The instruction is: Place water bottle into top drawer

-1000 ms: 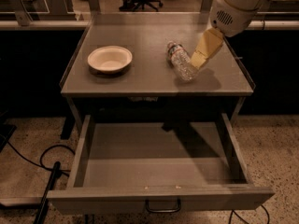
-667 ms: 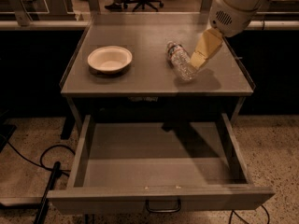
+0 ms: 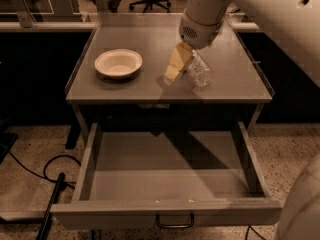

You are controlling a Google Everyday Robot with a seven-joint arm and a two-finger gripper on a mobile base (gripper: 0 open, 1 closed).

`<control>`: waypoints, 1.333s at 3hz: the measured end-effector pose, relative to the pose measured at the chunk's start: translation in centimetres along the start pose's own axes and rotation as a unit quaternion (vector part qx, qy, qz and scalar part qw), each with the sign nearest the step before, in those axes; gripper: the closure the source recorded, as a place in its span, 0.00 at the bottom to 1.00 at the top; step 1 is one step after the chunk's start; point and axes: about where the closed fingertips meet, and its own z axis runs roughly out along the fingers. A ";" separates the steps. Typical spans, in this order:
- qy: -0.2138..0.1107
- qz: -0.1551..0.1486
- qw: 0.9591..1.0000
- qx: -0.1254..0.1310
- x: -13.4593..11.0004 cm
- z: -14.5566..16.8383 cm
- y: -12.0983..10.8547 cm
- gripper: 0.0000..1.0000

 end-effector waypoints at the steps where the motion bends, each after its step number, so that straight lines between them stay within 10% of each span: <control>1: 0.000 -0.001 1.000 0.000 -0.1 0.1 0.1 0.00; 4: -0.009 0.081 0.997 0.009 -1.1 1.9 -7.6 0.00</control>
Offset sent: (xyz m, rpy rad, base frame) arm 0.0609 -0.0433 -0.0042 0.0492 0.0139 -0.1738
